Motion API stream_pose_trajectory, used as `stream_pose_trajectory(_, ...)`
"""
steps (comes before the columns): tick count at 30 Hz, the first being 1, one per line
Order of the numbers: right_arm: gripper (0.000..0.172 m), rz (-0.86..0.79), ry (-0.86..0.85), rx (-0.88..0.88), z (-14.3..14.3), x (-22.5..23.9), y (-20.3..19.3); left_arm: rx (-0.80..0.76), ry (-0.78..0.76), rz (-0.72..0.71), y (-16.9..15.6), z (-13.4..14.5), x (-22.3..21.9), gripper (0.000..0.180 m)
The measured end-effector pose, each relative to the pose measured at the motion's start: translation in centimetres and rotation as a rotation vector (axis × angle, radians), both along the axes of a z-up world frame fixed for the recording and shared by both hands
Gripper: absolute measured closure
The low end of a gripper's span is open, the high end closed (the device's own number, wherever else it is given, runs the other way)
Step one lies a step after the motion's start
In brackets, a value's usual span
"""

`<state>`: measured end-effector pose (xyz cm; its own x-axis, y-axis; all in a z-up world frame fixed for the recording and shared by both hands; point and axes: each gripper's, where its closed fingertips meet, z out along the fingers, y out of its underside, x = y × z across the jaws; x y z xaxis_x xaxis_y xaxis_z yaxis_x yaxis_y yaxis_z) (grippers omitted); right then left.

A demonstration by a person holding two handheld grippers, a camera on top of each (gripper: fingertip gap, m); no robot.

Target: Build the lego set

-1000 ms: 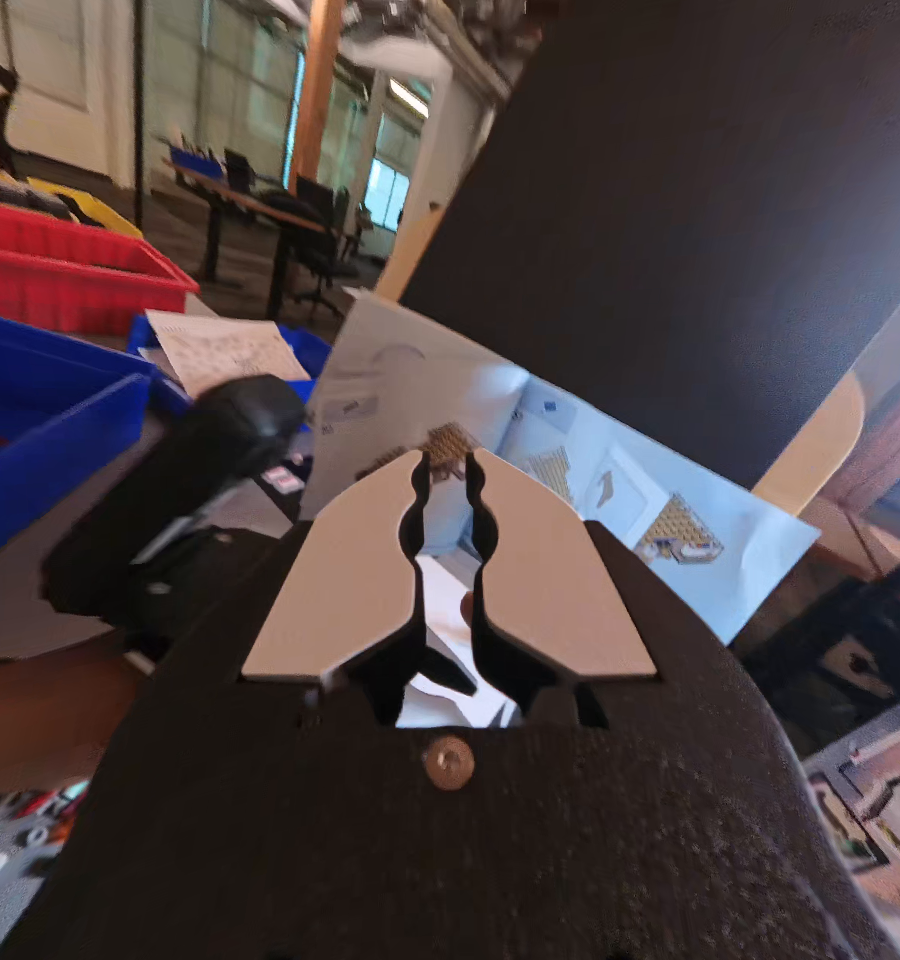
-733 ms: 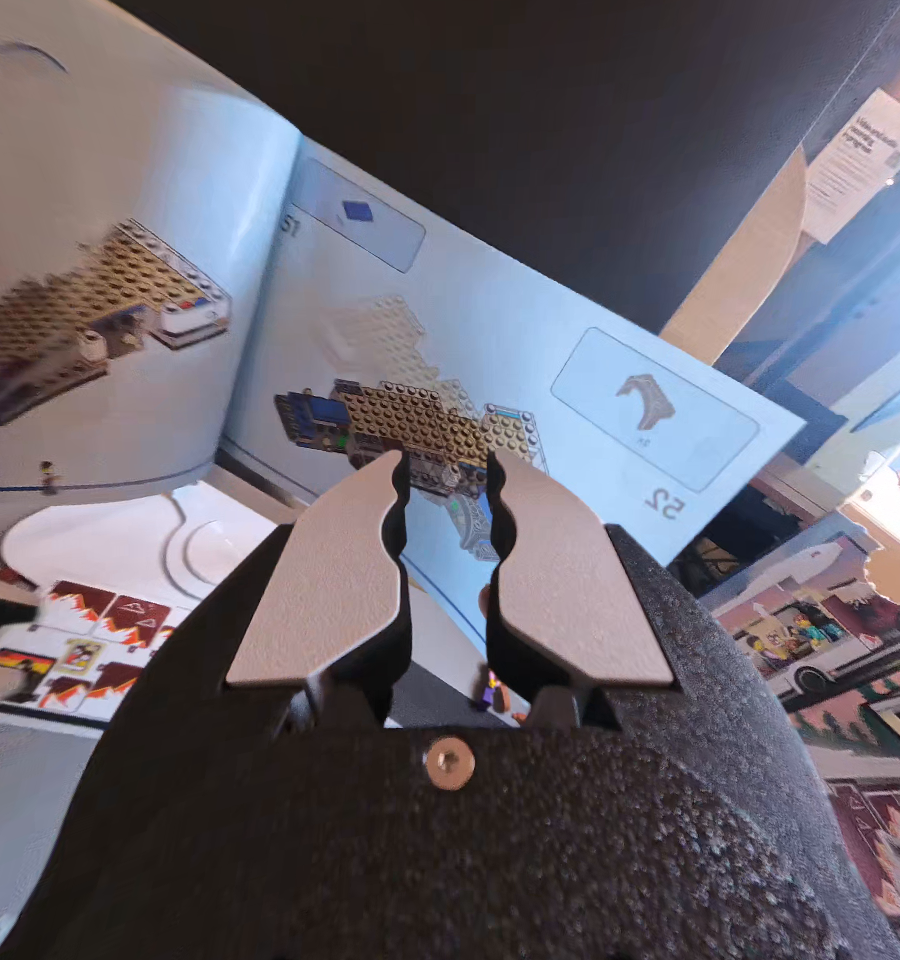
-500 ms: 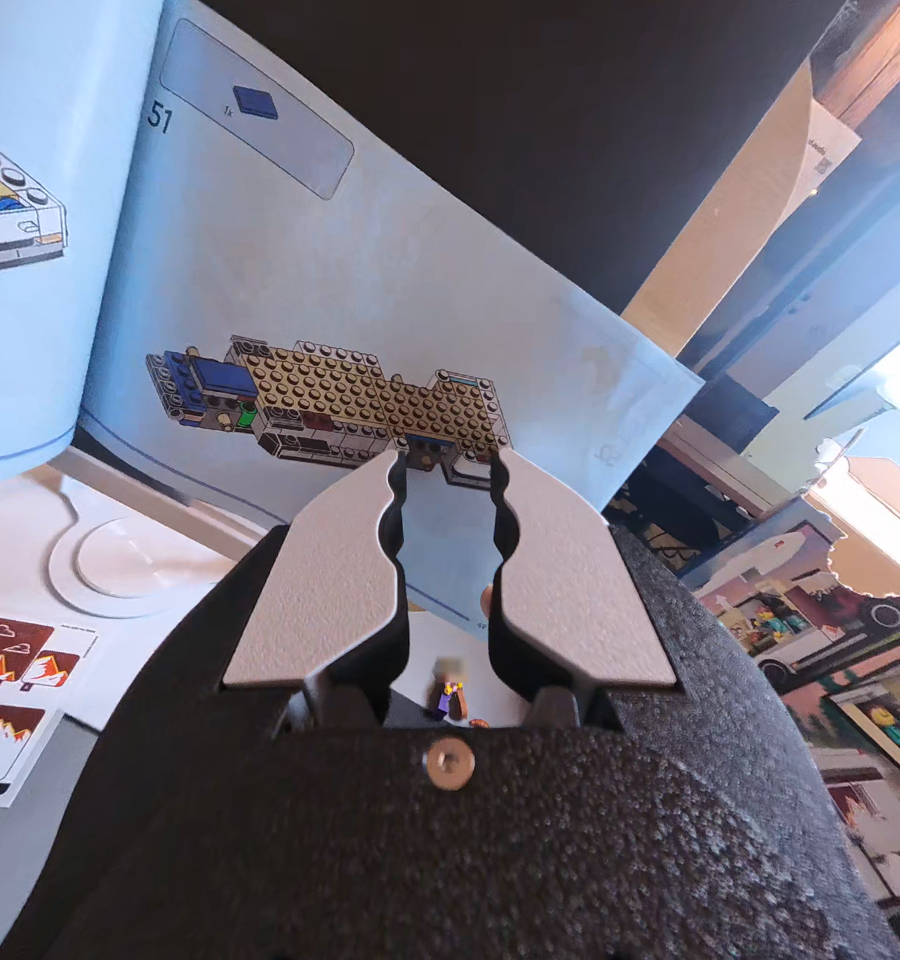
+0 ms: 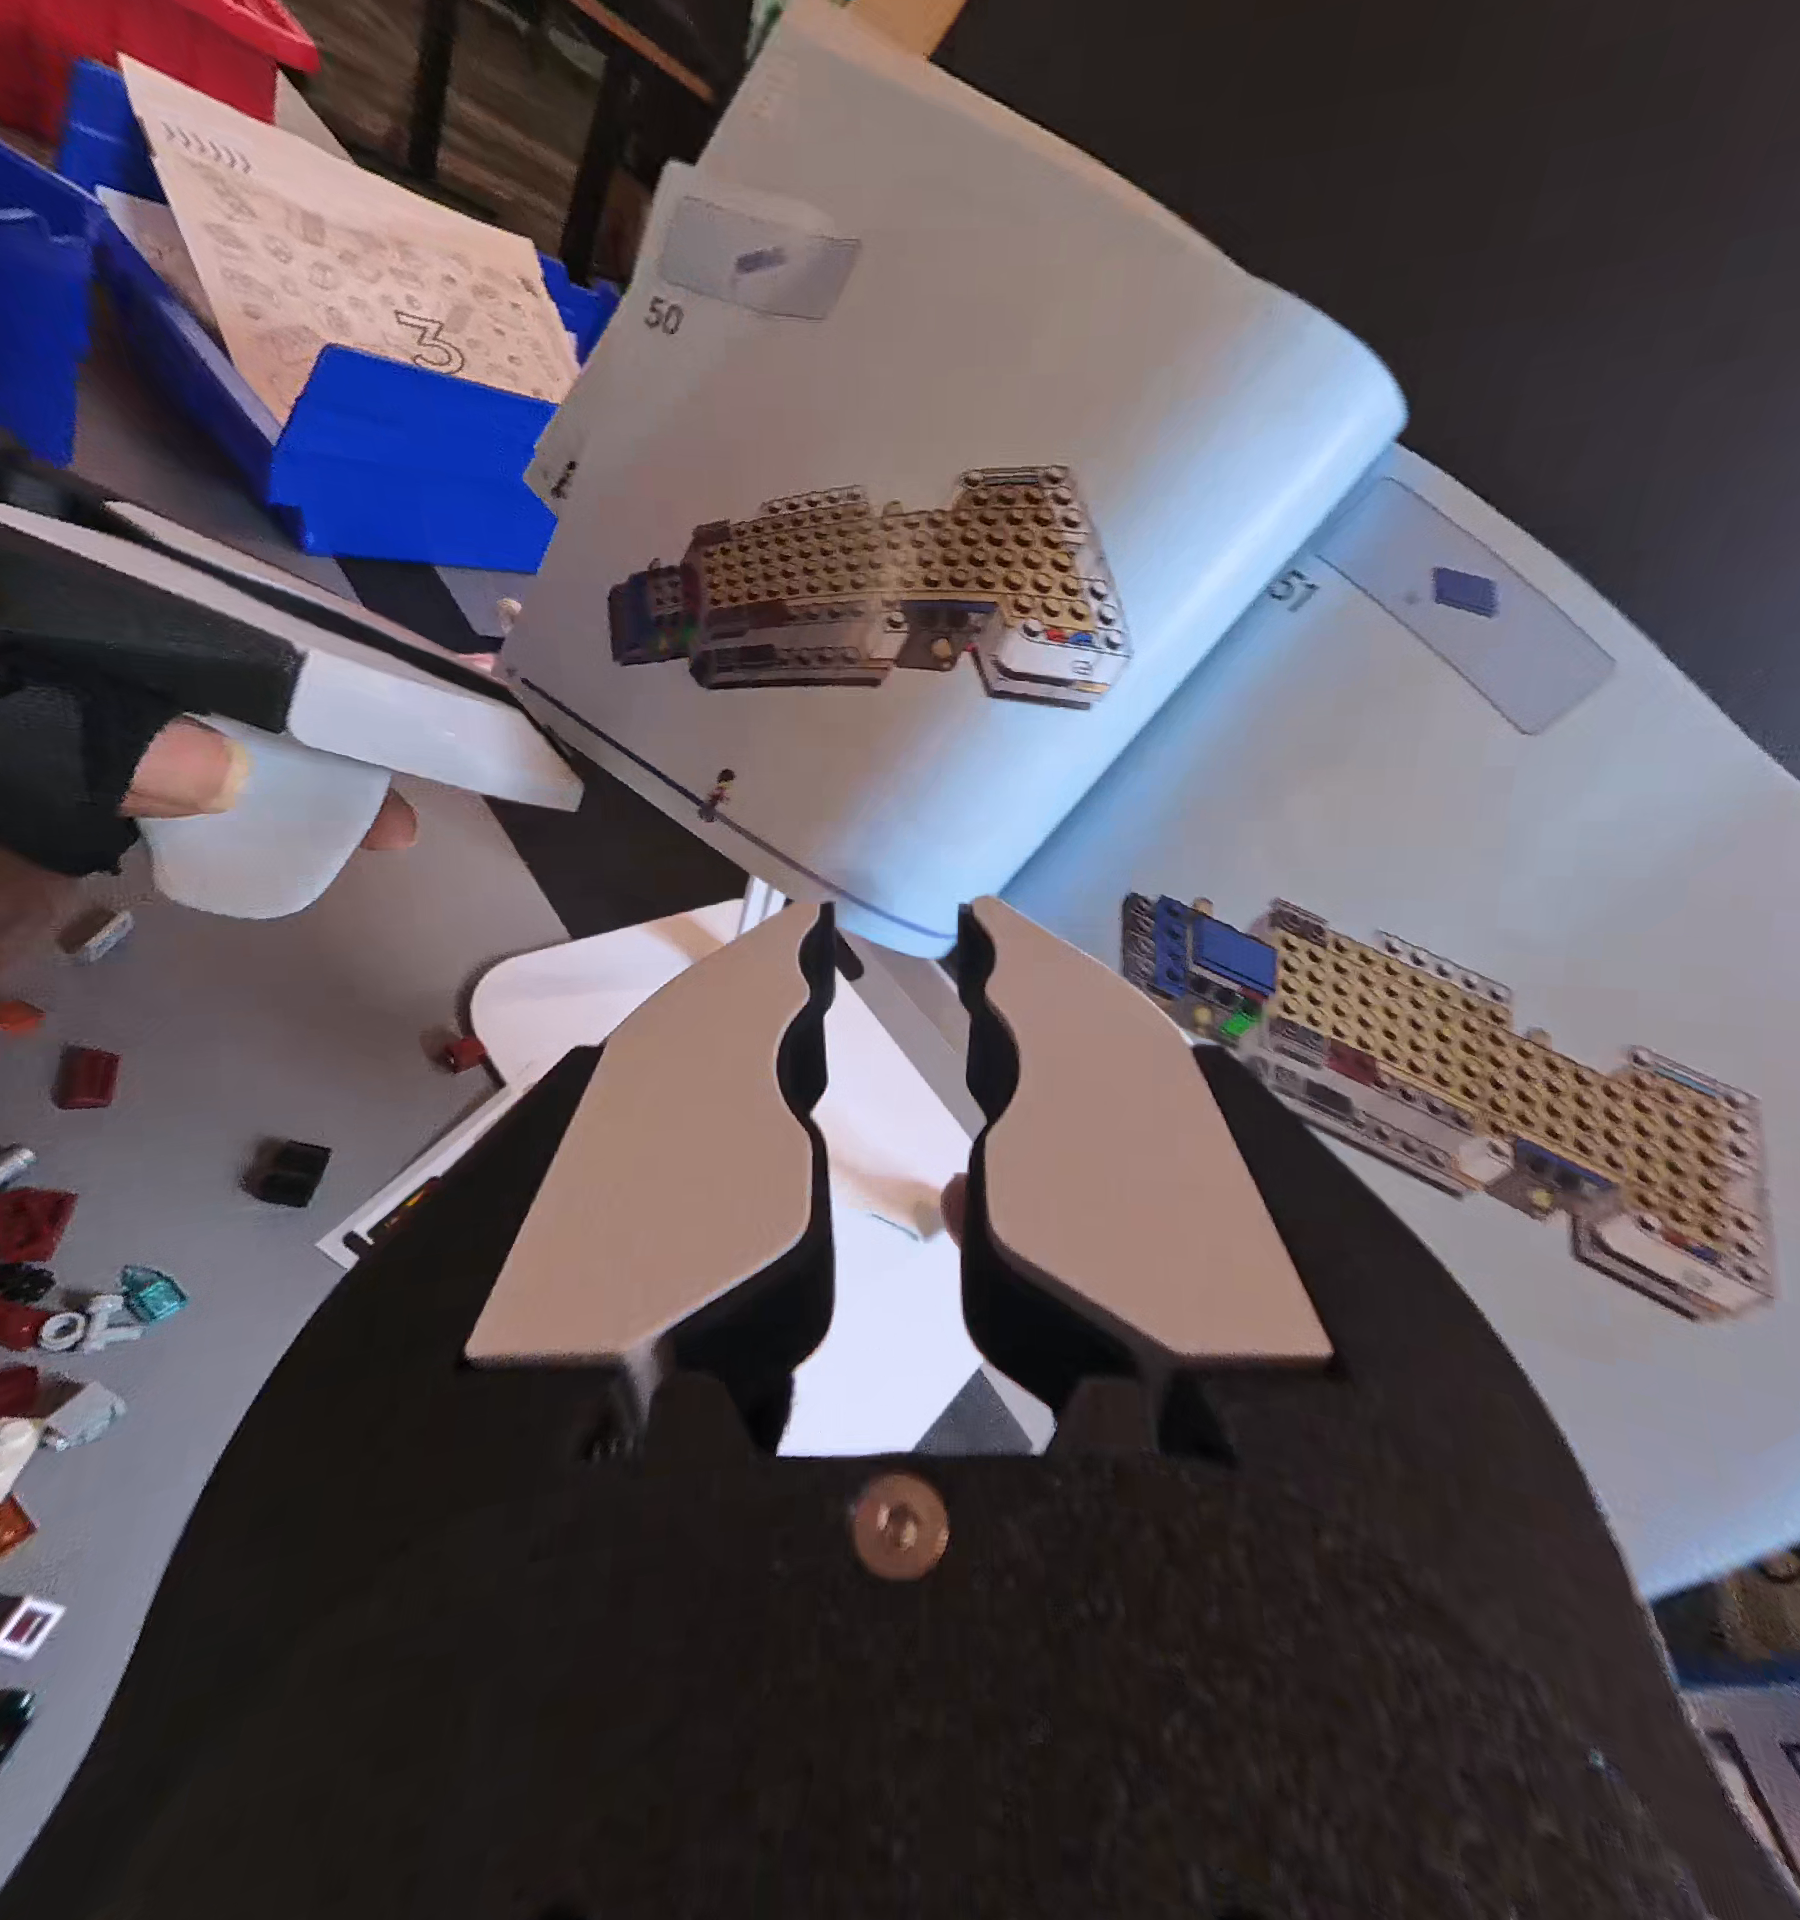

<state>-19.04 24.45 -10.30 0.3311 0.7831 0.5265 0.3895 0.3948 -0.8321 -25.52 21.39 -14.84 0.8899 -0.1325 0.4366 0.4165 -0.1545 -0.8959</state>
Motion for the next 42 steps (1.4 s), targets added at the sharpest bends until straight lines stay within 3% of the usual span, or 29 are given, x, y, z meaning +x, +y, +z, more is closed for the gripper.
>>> stream_pose_trajectory(13, 0.159, -0.066, -0.062, -0.062, -0.1, -5.6, 1.3, 0.056, 0.0, 0.026, -0.3, 1.5, -2.2, 0.158)
stream_pose_trajectory(21, 0.156, 0.005, -0.019, -0.113, -0.1, -5.4, 0.5, 0.099, 0.116, 0.004, 1.2, 2.8, -1.3, 0.158)
stream_pose_trajectory(23, 0.155, 0.021, 0.0, -0.108, 0.1, -4.7, 0.2, 0.108, 0.142, 0.023, 1.6, 3.1, -1.7, 0.166)
stream_pose_trajectory(28, 0.159, -0.034, 0.01, -0.074, 0.6, -3.4, 1.4, 0.1, 0.122, 0.037, 2.1, 3.5, -2.5, 0.162)
stream_pose_trajectory(33, 0.162, -0.083, -0.102, -0.032, -0.4, -5.2, 1.7, 0.11, 0.111, 0.051, 1.7, 3.5, -2.9, 0.162)
stream_pose_trajectory(35, 0.171, -0.118, -0.132, -0.004, -0.8, -5.7, 1.9, 0.112, 0.115, 0.055, 1.4, 3.6, -2.9, 0.162)
stream_pose_trajectory(42, 0.17, -0.105, -0.085, -0.09, -1.2, -5.9, 1.4, 0.161, 0.146, 0.015, 2.0, 4.7, -2.1, 0.161)
